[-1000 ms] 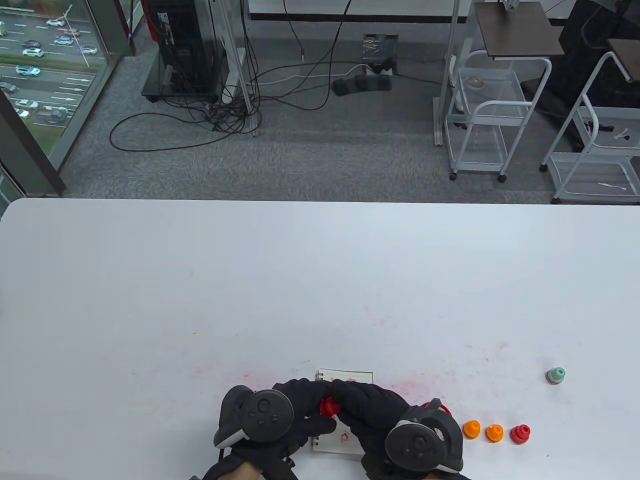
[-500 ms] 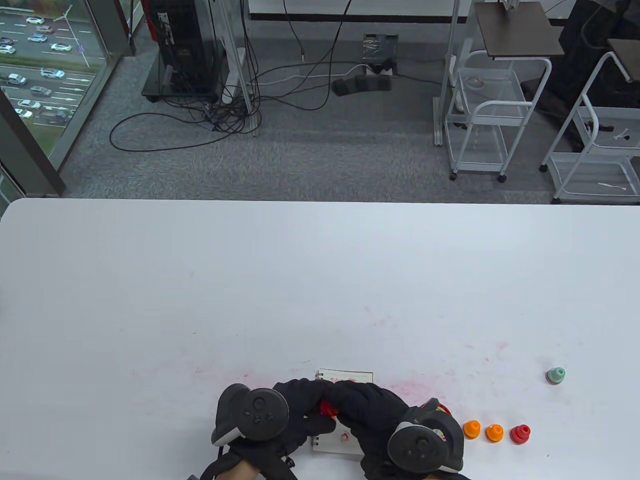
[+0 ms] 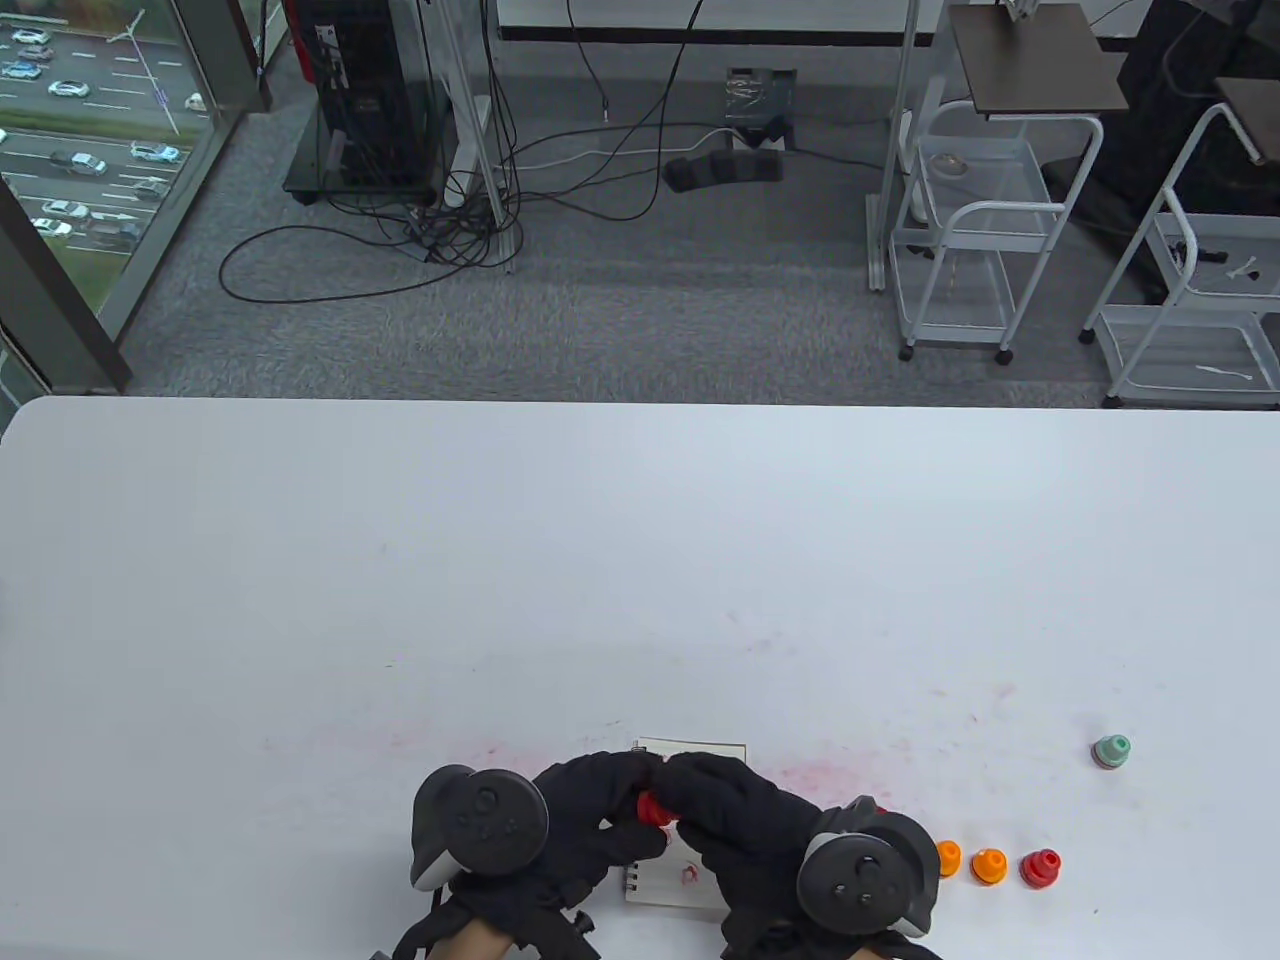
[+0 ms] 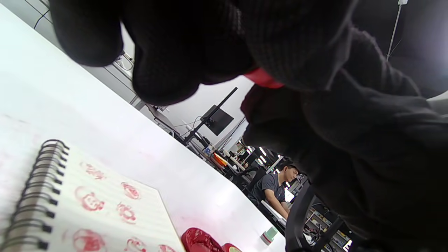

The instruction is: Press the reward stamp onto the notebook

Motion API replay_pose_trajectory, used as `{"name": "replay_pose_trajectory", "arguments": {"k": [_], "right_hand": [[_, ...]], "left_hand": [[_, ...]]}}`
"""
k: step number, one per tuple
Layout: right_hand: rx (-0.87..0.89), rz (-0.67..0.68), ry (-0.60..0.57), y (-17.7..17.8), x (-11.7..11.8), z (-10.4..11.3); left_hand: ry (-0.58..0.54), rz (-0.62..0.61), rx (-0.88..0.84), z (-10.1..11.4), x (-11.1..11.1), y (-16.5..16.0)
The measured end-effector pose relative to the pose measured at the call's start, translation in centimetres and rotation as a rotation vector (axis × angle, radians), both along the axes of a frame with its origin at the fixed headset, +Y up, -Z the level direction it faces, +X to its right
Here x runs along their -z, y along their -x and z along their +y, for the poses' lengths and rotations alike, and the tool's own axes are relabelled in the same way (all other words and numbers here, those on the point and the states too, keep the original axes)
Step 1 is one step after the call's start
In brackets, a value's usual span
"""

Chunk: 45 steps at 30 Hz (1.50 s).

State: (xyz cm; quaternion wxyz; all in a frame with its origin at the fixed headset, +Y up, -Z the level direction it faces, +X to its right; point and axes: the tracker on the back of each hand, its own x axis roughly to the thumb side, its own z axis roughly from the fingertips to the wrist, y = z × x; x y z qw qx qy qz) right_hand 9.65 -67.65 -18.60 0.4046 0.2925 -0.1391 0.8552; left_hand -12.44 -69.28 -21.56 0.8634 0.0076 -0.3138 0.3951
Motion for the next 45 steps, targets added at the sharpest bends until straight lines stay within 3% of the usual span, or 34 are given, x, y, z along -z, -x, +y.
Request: {"name": "replay_pose_trajectory", "arguments": {"k": [10, 15, 18, 22, 25, 28, 32, 38, 45], "right_hand": [[-0.034, -0.047, 0.005, -0.6, 0.0, -0.2], [-0.108, -0.197, -0.008, -2.4, 0.1, 1.0], [-0.159, -0.263, -0.010, -4.4, 0.3, 2.9], [-0.236, -0.363, 0.035, -8.8, 0.7, 4.9], [-0.314, -0.442, 0.098, -12.3, 0.8, 5.9], [-0.428, -0.522, 0.202, -15.6, 0.6, 6.0], [-0.619, -0.632, 0.273, -19.6, 0.3, 4.9], [-0.729, -0.756, 0.428, -24.3, -0.1, 0.3], [-0.777, -0.744, 0.484, -25.6, 0.4, -3.3]], "left_hand": [[-0.004, -0.002, 0.099, 0.1, 0.3, 0.4], [-0.051, 0.048, 0.263, 0.2, 0.5, 2.1], [-0.097, 0.015, 0.420, 0.6, 0.2, 3.2], [-0.101, 0.048, 0.366, 1.3, 0.1, 4.4], [-0.140, 0.085, 0.452, 1.5, 0.1, 4.7], [-0.110, 0.089, 0.465, 1.1, 0.3, 4.8], [-0.101, 0.090, 0.468, 1.1, 0.4, 4.7], [-0.095, 0.092, 0.484, 1.0, 0.4, 4.6], [-0.070, 0.094, 0.499, 0.8, 0.5, 4.6]]}}
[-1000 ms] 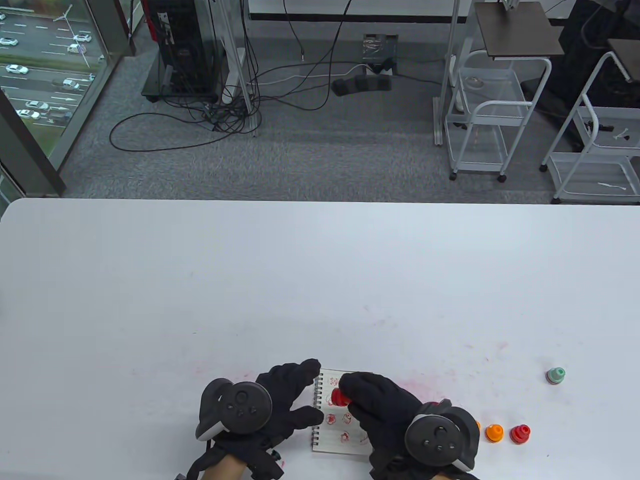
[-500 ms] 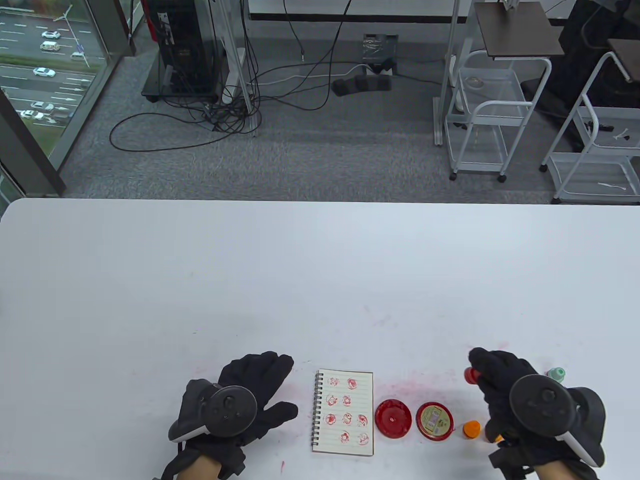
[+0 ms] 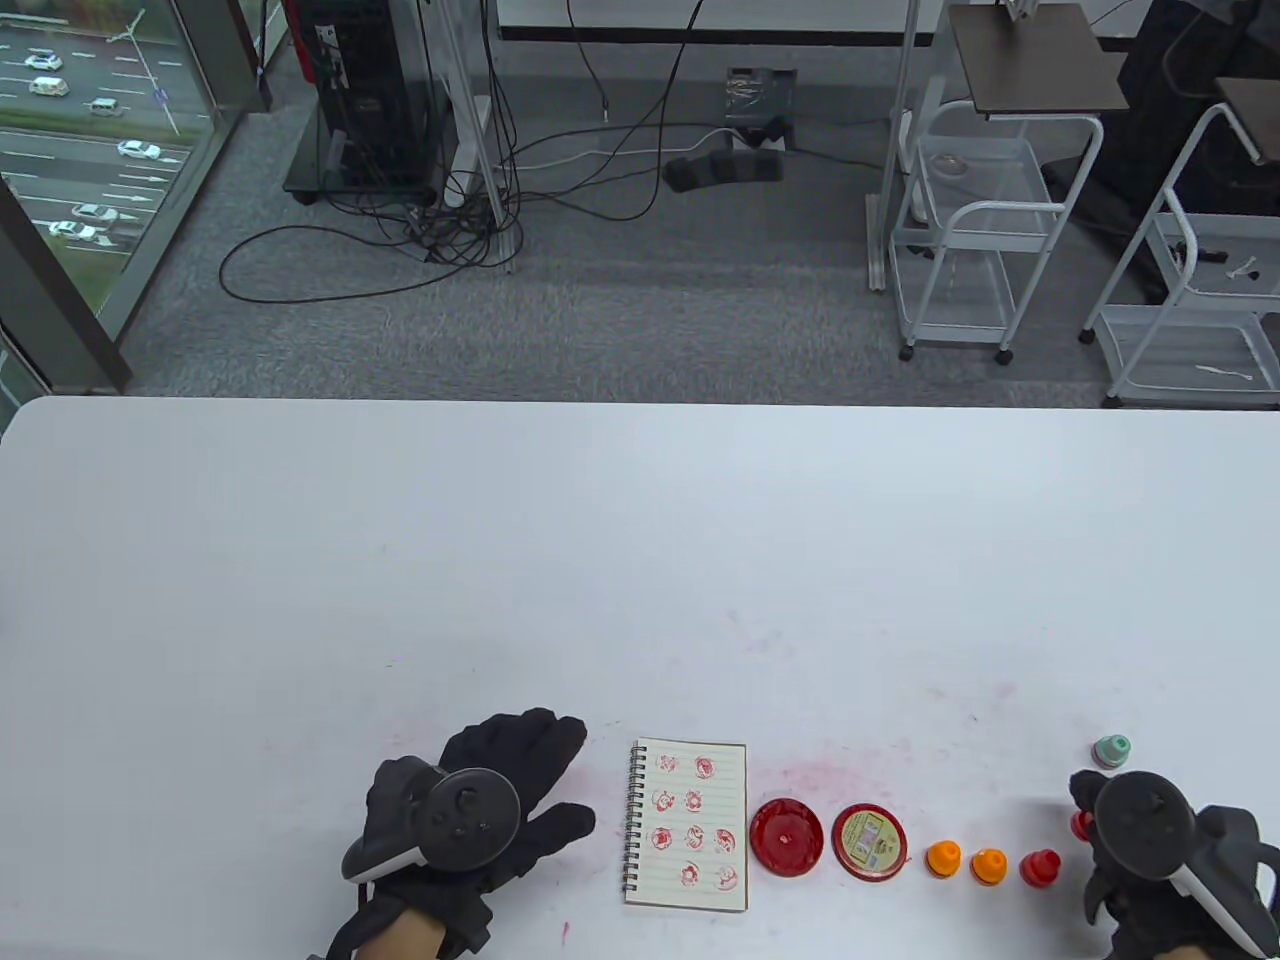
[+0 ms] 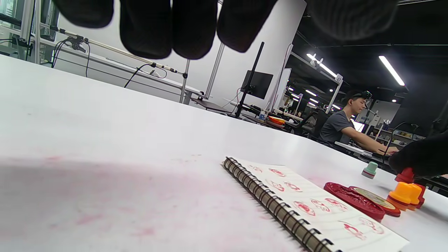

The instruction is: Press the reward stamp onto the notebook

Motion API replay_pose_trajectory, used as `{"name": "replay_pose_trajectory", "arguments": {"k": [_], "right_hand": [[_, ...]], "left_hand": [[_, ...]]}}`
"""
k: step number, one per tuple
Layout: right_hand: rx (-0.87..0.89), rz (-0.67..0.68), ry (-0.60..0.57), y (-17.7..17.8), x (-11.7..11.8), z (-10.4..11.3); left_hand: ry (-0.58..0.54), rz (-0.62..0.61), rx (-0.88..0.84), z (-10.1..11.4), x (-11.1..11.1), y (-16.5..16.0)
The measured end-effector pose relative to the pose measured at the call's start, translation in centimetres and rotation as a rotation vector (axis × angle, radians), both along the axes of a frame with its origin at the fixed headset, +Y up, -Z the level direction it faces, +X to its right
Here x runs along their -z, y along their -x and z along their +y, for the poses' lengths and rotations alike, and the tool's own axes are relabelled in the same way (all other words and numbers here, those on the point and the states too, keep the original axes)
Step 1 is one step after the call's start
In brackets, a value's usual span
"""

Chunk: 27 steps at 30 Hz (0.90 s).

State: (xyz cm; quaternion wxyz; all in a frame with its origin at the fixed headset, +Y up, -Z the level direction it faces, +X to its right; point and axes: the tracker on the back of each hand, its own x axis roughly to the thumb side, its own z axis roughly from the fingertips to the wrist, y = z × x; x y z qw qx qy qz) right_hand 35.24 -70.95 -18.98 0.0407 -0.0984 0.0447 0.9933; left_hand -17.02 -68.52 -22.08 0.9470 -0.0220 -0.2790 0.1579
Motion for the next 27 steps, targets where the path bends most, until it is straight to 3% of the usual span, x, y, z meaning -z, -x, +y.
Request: {"name": "replay_pose_trajectory", "arguments": {"k": [8, 14, 20, 27], "right_hand": [[-0.112, 0.033, 0.117, 0.8, 0.9, -1.4], [0.046, 0.007, 0.000, -0.8, 0.9, 1.6], [0.016, -0.043, -0.037, -3.2, 2.4, 3.4], [0.004, -0.056, 0.043, -4.5, 4.9, 1.7]], "left_hand": [[0.019, 0.011, 0.011, 0.0, 0.1, 0.1], [0.024, 0.011, 0.017, -0.1, 0.2, 0.1], [0.039, 0.034, 0.023, -0.2, 0.3, 0.5], [0.060, 0.066, 0.016, -0.6, 0.6, 1.0]]}}
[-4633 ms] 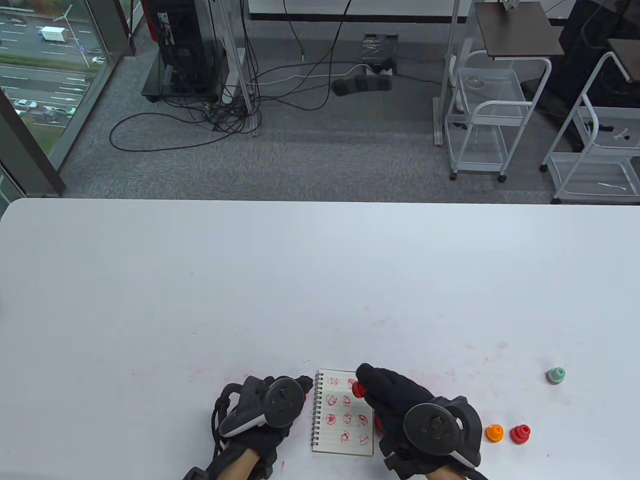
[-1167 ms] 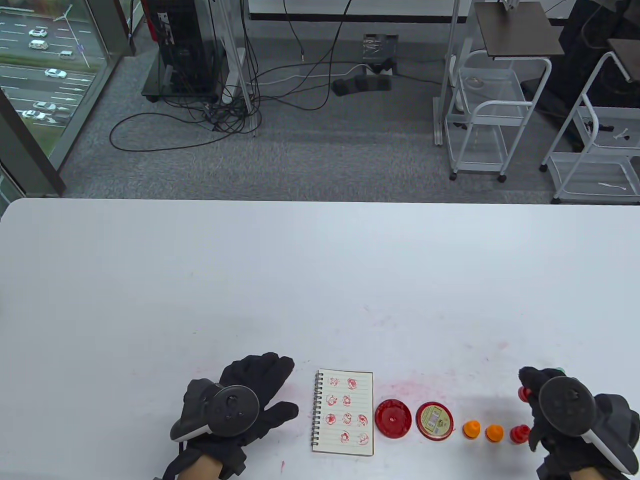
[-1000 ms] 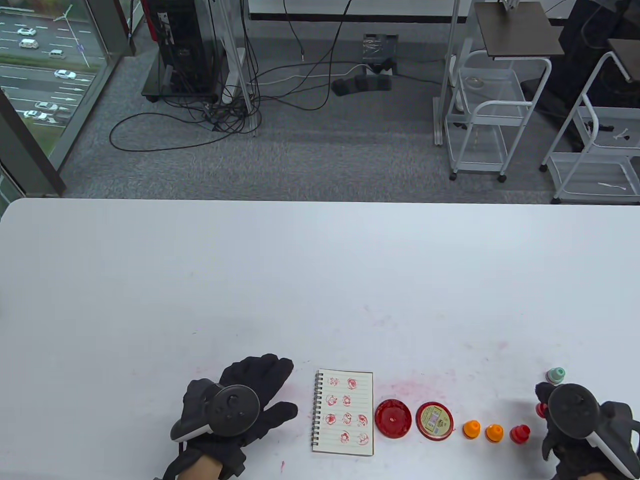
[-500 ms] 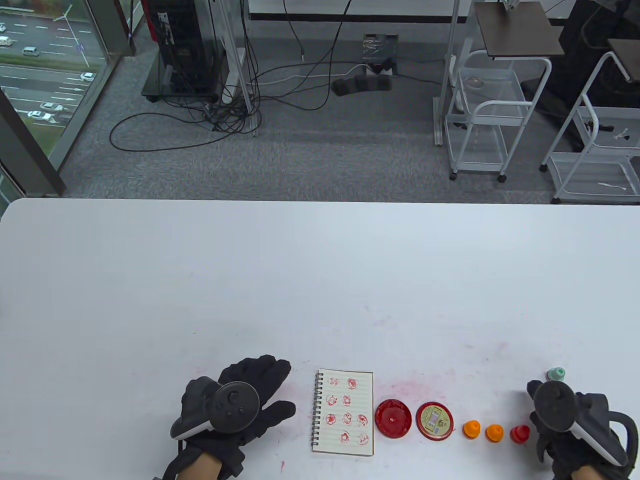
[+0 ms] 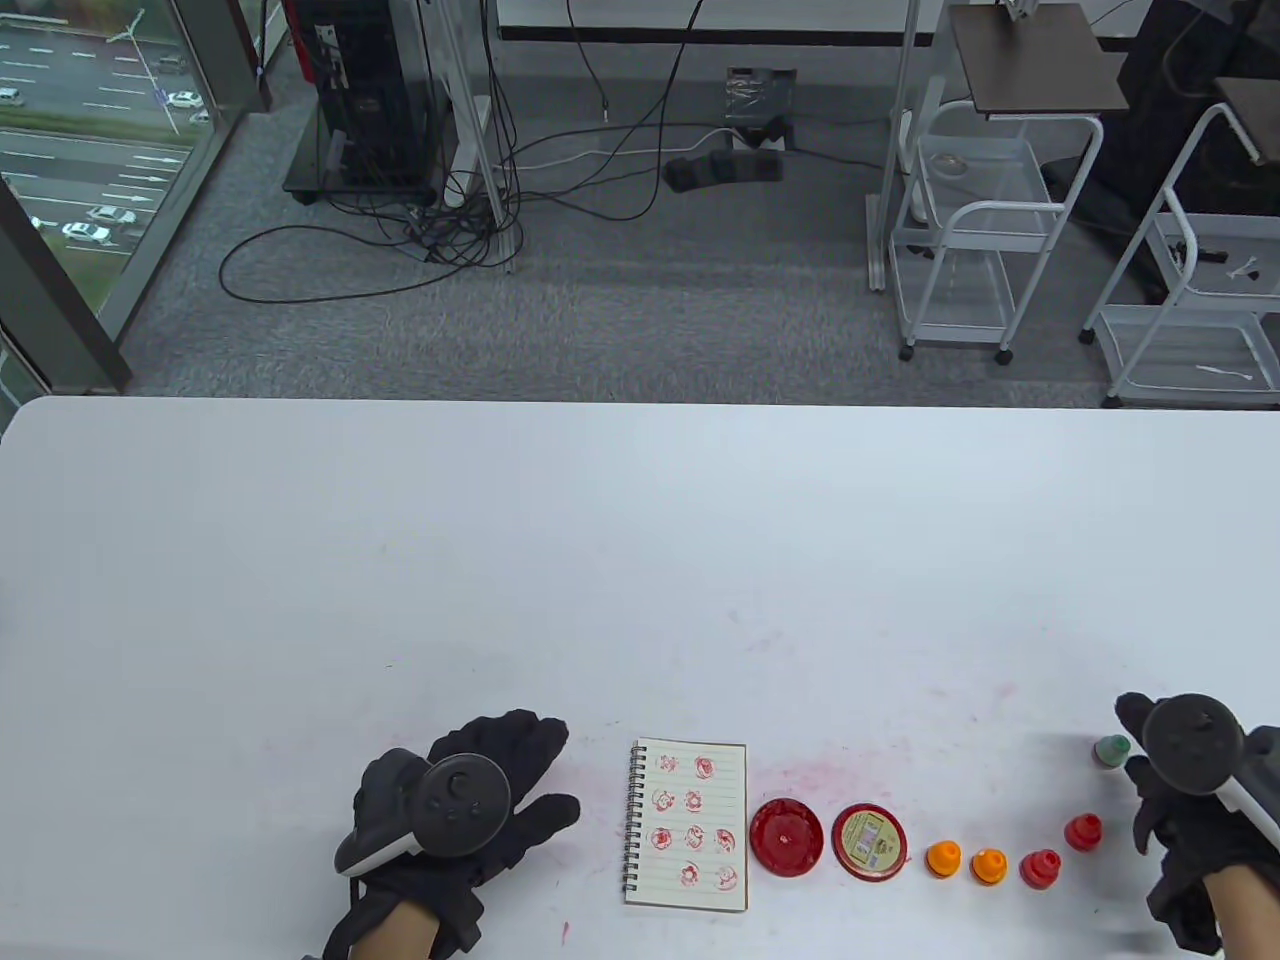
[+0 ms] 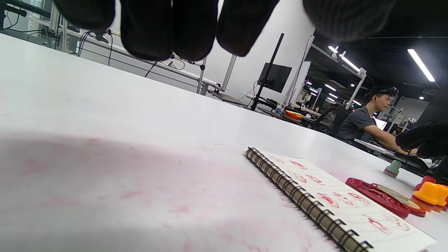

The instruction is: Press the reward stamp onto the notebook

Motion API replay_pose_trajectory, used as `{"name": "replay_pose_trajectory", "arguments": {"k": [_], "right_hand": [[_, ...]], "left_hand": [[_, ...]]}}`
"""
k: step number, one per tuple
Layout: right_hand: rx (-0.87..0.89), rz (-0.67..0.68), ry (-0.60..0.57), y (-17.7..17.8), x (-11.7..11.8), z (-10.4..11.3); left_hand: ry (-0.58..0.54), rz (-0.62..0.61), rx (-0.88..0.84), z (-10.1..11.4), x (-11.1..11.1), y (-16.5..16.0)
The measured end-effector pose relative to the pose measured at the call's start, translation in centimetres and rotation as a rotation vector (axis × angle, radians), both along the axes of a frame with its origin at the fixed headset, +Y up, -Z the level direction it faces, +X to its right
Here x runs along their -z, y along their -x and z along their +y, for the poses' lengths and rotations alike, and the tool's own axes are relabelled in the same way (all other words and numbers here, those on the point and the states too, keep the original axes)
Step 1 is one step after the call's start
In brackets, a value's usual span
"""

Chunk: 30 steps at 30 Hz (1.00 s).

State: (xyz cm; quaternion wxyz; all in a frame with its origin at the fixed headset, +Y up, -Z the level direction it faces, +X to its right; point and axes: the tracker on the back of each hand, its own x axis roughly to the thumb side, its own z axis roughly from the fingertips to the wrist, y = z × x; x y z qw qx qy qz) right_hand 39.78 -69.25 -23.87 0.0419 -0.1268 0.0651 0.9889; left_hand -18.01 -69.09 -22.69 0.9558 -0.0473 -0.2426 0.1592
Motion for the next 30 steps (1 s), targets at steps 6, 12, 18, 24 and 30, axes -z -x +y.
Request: {"name": "replay_pose_trajectory", "arguments": {"k": [6, 12, 18, 24, 30], "right_hand": [[-0.037, 0.032, 0.096, 0.3, 1.9, -3.1], [-0.205, 0.156, -0.097, 0.7, 1.6, -2.6], [-0.041, 0.182, -0.293, 1.7, -0.5, 3.8], [0.186, 0.332, -0.484, 6.1, -3.2, 8.2], [0.403, 0.459, -0.591, 13.7, -3.7, 8.4]], "left_hand": [[0.025, 0.027, 0.033, -0.4, 0.2, 0.1], [0.019, 0.026, 0.004, -0.5, 0.3, 0.1], [0.001, 0.001, 0.006, -0.3, 0.0, -0.4], [-0.128, -0.034, -0.237, 1.1, -1.1, -1.1], [-0.152, -0.052, -0.363, 1.8, -1.7, -1.3]]}}
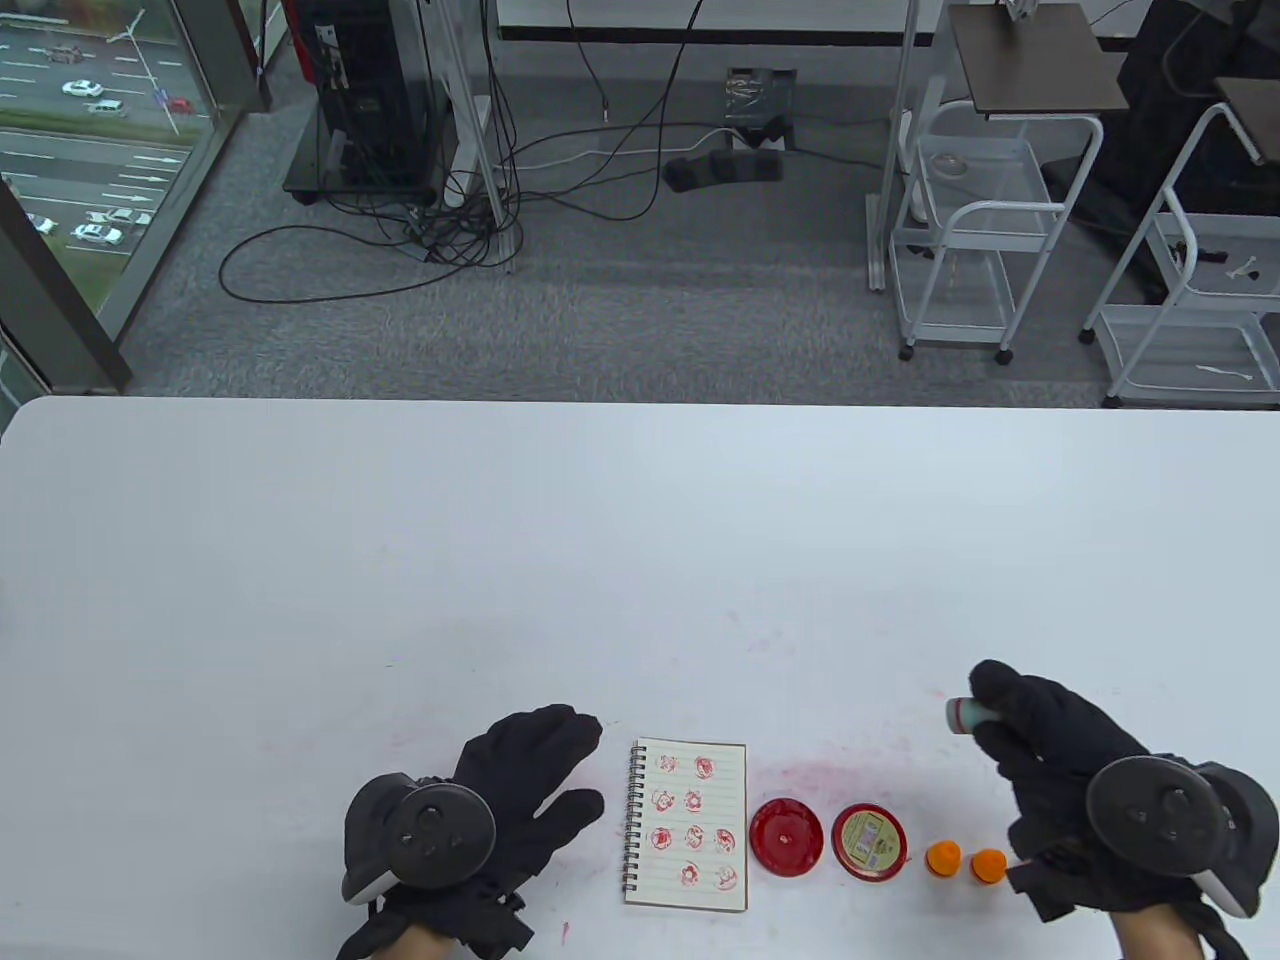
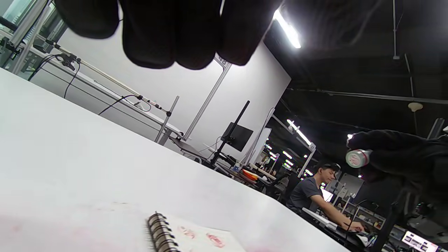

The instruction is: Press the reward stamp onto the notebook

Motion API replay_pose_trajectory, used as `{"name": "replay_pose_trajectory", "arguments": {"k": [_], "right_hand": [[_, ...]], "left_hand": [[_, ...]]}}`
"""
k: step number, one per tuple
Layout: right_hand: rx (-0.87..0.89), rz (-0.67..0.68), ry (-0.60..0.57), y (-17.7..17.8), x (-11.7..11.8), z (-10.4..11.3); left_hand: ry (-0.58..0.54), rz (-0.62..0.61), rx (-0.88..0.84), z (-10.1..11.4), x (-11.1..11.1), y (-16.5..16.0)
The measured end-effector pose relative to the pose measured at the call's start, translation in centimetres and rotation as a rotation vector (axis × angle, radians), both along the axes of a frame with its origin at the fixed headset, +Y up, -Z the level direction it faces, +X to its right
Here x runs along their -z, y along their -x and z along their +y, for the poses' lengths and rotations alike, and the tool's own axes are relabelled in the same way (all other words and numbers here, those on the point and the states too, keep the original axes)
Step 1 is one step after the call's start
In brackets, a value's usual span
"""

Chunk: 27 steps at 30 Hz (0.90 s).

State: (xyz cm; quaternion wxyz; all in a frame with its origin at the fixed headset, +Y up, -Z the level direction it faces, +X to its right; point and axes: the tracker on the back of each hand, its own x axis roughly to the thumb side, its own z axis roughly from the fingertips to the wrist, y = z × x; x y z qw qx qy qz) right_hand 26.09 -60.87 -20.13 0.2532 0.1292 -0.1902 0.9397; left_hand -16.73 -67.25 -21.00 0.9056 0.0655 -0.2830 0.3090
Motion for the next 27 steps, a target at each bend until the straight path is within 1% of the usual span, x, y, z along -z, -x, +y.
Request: {"name": "replay_pose_trajectory", "arguments": {"k": [2, 5, 6, 7, 8, 10, 12, 14, 16, 19, 21, 22, 25, 27], "right_hand": [[0.048, 0.054, 0.007, 2.5, 0.1, -0.3], [0.113, 0.136, 0.006, 6.4, 0.5, -0.9], [0.141, 0.166, 0.013, 7.9, 0.6, -1.3], [0.156, 0.186, 0.020, 8.7, 0.7, -1.6], [0.171, 0.215, 0.026, 9.8, 0.6, -1.9], [0.194, 0.259, 0.019, 11.8, 0.3, -2.8], [0.191, 0.295, 0.015, 13.8, -0.2, -4.3], [0.141, 0.317, 0.044, 14.6, -0.4, -4.8], [0.106, 0.305, 0.025, 15.7, -1.0, -5.8], [0.109, 0.320, 0.035, 16.4, -1.4, -6.6], [0.105, 0.323, 0.042, 16.6, -1.6, -6.8], [0.104, 0.335, 0.040, 16.6, -1.7, -6.8], [0.104, 0.351, 0.025, 16.8, -2.0, -6.6], [0.097, 0.353, 0.020, 17.0, -2.2, -6.6]], "left_hand": [[0.031, -0.016, -0.067, -0.1, 0.0, -0.1], [0.118, -0.066, -0.185, -1.0, 0.1, -0.8], [0.170, -0.102, -0.188, -1.6, 0.1, -1.5], [0.189, -0.120, -0.172, -1.8, 0.1, -1.9], [0.194, -0.127, -0.139, -2.1, 0.0, -2.3], [0.165, -0.128, -0.074, -2.2, -0.1, -3.0], [0.147, -0.130, -0.072, -2.1, -0.4, -3.4], [0.151, -0.133, -0.097, -2.1, -0.4, -3.7], [0.156, -0.149, -0.114, -2.2, -0.6, -4.1], [0.134, -0.152, -0.064, -2.1, -0.8, -4.7], [0.110, -0.132, -0.028, -2.1, -0.8, -4.8], [0.115, -0.135, -0.009, -2.1, -0.7, -4.9], [0.190, -0.180, -0.004, -2.6, -0.5, -4.9], [0.181, -0.179, -0.012, -2.6, -0.5, -4.9]]}}
